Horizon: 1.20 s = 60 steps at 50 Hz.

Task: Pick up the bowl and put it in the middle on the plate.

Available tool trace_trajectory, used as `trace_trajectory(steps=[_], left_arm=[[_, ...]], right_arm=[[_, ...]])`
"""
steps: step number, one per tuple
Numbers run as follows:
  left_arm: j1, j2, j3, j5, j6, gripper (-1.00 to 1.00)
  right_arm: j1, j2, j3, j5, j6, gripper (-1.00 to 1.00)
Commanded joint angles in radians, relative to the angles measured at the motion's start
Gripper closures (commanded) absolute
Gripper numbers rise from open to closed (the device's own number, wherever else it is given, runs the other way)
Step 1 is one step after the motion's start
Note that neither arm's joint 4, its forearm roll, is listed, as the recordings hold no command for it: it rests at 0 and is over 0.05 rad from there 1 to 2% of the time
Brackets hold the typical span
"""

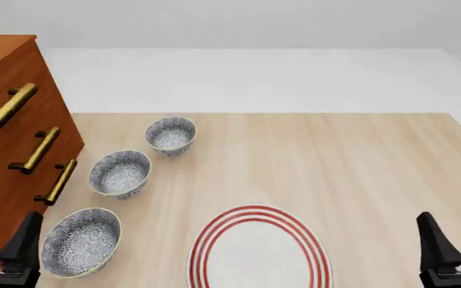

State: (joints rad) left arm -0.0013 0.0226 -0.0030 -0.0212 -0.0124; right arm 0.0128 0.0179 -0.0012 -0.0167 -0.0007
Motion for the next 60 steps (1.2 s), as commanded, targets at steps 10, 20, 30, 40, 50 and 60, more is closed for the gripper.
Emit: trace_trajectory(steps=[10, 20, 30, 40, 50, 60], left_arm=[[-0.062, 0.001, -0.076, 0.071, 0.06, -1.0], [-0.109, 0.015, -0.18, 0.168, 0.036, -1.0], [-0.134, 0.056, -0.288, 0.25, 0.059, -1.0], [-0.247, 0.104, -0.335, 0.262, 0.156, -1.0], [-0.244, 0.263, -0.408, 0.278, 0.126, -1.0], [-0.279, 0.441, -0.489, 0.285, 0.131, -1.0]], right_arm=[[-0.012, -0.011, -0.002, 0.009, -0.006, -1.0], [-0.013, 0.002, -0.001, 0.006, 0.008, -1.0], [-0.012, -0.015, -0.005, 0.016, -0.003, -1.0], [-0.013, -0.012, -0.002, 0.012, -0.002, -1.0], [-0.014, 0.013, -0.001, 0.002, 0.014, -1.0], [-0.012, -0.01, -0.002, 0.01, -0.002, -1.0]])
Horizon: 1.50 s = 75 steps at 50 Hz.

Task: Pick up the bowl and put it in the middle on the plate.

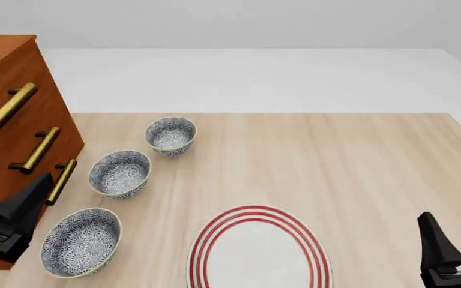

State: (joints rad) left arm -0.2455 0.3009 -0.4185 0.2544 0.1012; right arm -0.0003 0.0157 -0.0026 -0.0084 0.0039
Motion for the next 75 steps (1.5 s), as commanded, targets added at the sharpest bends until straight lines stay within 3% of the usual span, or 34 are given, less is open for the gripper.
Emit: trace_trajectory(steps=[1, 8, 13, 15, 17, 18, 22, 35, 37, 40, 44, 65, 72, 75], left_arm=[[-0.047, 0.164, -0.072, 0.002, 0.037, -1.0], [-0.081, 0.282, -0.093, -0.005, 0.007, -1.0], [-0.102, 0.345, -0.108, -0.017, 0.057, -1.0], [-0.107, 0.4, -0.112, -0.023, 0.004, -1.0], [-0.095, 0.434, -0.117, -0.02, -0.002, -1.0], [-0.105, 0.429, -0.118, -0.029, 0.037, -1.0], [-0.105, 0.463, -0.122, -0.034, 0.068, -1.0], [-0.124, 0.621, -0.127, -0.077, 0.119, -1.0], [-0.132, 0.634, -0.135, -0.072, 0.099, -1.0], [-0.123, 0.643, -0.123, -0.093, 0.15, -1.0], [-0.121, 0.673, -0.139, -0.091, 0.119, -1.0], [-0.084, 0.812, -0.172, -0.138, 0.184, -1.0], [-0.056, 0.853, -0.183, -0.15, 0.28, -1.0], [-0.052, 0.875, -0.195, -0.151, 0.289, -1.0]], right_arm=[[0.001, -0.01, -0.001, 0.005, -0.007, -1.0], [0.001, -0.005, 0.0, -0.001, -0.006, -1.0], [-0.001, 0.018, 0.001, -0.01, 0.009, -1.0], [0.0, -0.004, 0.0, 0.0, -0.004, -1.0], [0.001, -0.008, 0.0, 0.001, -0.006, -1.0], [0.0, -0.006, 0.0, 0.004, -0.002, -1.0], [0.001, -0.008, -0.001, 0.004, -0.005, -1.0], [0.0, 0.01, 0.001, -0.006, 0.004, -1.0], [0.0, -0.007, 0.0, 0.002, -0.005, -1.0], [0.0, -0.005, -0.001, 0.005, -0.001, -1.0], [0.0, -0.005, 0.0, 0.0, -0.005, -1.0], [0.0, -0.009, -0.001, 0.007, -0.004, -1.0], [0.0, -0.009, 0.0, 0.006, -0.003, -1.0], [0.0, 0.006, 0.0, 0.0, 0.006, -1.0]])
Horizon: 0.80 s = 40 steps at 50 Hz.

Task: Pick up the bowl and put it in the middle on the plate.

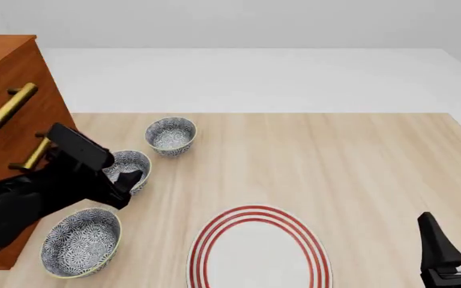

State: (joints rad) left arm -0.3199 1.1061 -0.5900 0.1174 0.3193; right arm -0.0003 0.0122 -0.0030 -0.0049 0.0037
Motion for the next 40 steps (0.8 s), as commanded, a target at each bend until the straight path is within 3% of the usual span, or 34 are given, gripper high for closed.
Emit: trace_trajectory(steps=[1, 8, 11, 18, 40], left_arm=[[0.024, 0.072, -0.028, -0.012, 0.07, -1.0], [0.054, 0.117, -0.033, -0.026, 0.168, -1.0], [0.032, 0.156, -0.067, 0.004, 0.131, -1.0], [0.033, 0.186, -0.088, 0.014, 0.171, -1.0], [0.043, 0.323, -0.195, 0.074, 0.204, -1.0]], right_arm=[[0.0, 0.002, 0.0, 0.0, 0.002, -1.0], [0.0, 0.001, 0.001, -0.004, -0.003, -1.0], [0.0, 0.006, 0.001, -0.006, 0.001, -1.0], [0.0, 0.019, 0.001, -0.015, 0.005, -1.0], [0.0, 0.01, -0.001, -0.004, 0.005, -1.0]])
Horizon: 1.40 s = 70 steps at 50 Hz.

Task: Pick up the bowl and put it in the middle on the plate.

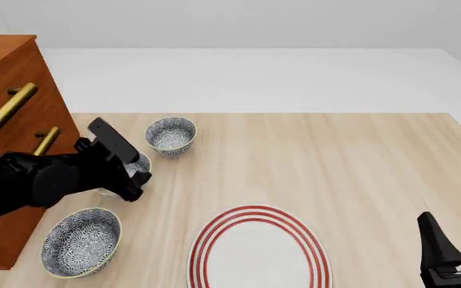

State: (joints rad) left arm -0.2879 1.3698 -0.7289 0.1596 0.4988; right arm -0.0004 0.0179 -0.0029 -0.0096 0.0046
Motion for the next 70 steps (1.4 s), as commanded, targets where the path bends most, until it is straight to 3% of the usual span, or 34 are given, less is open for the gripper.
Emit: trace_trajectory(steps=[1, 22, 24, 38, 70], left_arm=[[0.015, 0.065, -0.06, 0.039, 0.03, -1.0], [0.019, 0.151, -0.157, 0.109, 0.063, -1.0], [0.005, 0.164, -0.125, 0.088, 0.091, -1.0], [0.001, 0.228, -0.143, 0.082, 0.058, -1.0], [0.023, 0.321, -0.15, 0.061, 0.071, -1.0]], right_arm=[[0.0, 0.002, 0.0, -0.002, 0.0, -1.0], [0.0, 0.001, 0.0, -0.001, 0.0, -1.0], [0.0, 0.006, 0.0, -0.006, 0.001, -1.0], [0.0, 0.007, 0.0, -0.005, 0.003, -1.0], [0.0, 0.008, 0.0, -0.007, 0.002, -1.0]])
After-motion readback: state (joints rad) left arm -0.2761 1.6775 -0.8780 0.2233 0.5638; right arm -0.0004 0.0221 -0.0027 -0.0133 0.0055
